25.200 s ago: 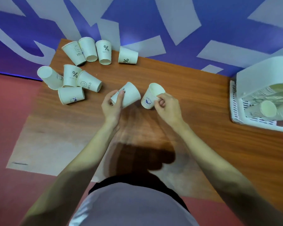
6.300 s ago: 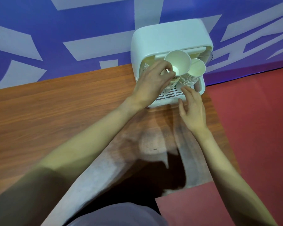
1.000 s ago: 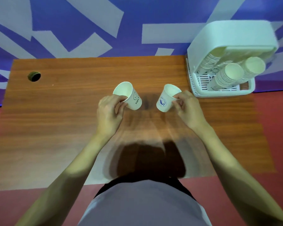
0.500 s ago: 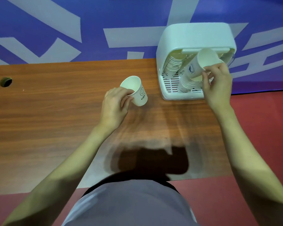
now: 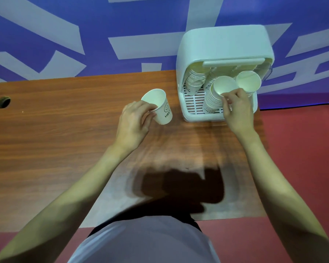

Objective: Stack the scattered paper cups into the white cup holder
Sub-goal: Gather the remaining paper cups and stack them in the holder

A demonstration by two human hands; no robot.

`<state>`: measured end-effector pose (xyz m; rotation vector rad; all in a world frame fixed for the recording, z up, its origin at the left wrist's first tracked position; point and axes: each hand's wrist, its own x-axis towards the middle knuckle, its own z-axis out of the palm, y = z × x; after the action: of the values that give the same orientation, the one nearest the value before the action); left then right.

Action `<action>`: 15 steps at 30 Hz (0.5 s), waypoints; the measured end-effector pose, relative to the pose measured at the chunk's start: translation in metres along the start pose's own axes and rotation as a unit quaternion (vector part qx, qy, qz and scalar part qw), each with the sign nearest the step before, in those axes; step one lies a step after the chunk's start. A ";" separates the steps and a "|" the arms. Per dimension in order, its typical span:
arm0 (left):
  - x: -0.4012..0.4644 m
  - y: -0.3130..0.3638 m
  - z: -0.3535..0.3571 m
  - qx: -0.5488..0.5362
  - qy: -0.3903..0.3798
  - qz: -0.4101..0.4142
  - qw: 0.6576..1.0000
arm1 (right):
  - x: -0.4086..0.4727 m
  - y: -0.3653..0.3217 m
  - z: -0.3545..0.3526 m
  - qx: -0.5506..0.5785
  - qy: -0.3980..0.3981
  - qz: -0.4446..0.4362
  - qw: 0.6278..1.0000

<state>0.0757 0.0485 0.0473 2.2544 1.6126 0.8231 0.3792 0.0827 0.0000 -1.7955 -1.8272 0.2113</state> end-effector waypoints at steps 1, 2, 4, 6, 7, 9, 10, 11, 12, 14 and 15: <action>0.004 0.002 0.002 0.000 0.001 0.002 1.000 | 0.000 0.001 0.003 -0.002 -0.007 -0.008 1.000; 0.008 0.004 0.004 0.000 0.002 0.007 1.000 | -0.001 0.002 0.006 -0.005 -0.015 -0.016 1.000; 0.017 0.010 0.008 -0.005 0.003 0.018 1.000 | 0.000 0.005 0.009 -0.016 -0.032 -0.032 0.999; 0.026 0.016 0.012 -0.010 0.005 0.029 1.000 | 0.001 0.008 0.011 -0.035 -0.049 -0.043 0.997; 0.029 0.019 0.014 -0.013 0.007 0.034 0.999 | 0.002 0.009 0.011 -0.045 -0.055 -0.046 0.996; 0.036 0.023 0.019 -0.018 0.009 0.044 0.999 | 0.003 0.009 0.011 -0.059 -0.062 -0.048 0.995; 0.040 0.025 0.022 -0.020 0.010 0.051 0.998 | 0.003 0.009 0.012 -0.064 -0.067 -0.047 0.995; 0.044 0.029 0.024 -0.021 0.012 0.062 0.998 | 0.003 0.008 0.012 -0.066 -0.072 -0.044 0.994; 0.049 0.034 0.027 -0.021 0.017 0.079 0.997 | 0.004 0.008 0.012 -0.064 -0.076 -0.040 0.994; 0.061 0.046 0.031 -0.027 0.035 0.128 0.991 | 0.003 0.008 0.010 -0.047 -0.081 -0.037 0.995; 0.068 0.054 0.033 -0.033 0.045 0.154 0.986 | 0.001 0.008 0.007 -0.036 -0.081 -0.036 0.995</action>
<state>0.1525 0.0962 0.0676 2.4876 1.2651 1.0502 0.3827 0.0865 -0.0099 -1.8016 -2.0328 0.2730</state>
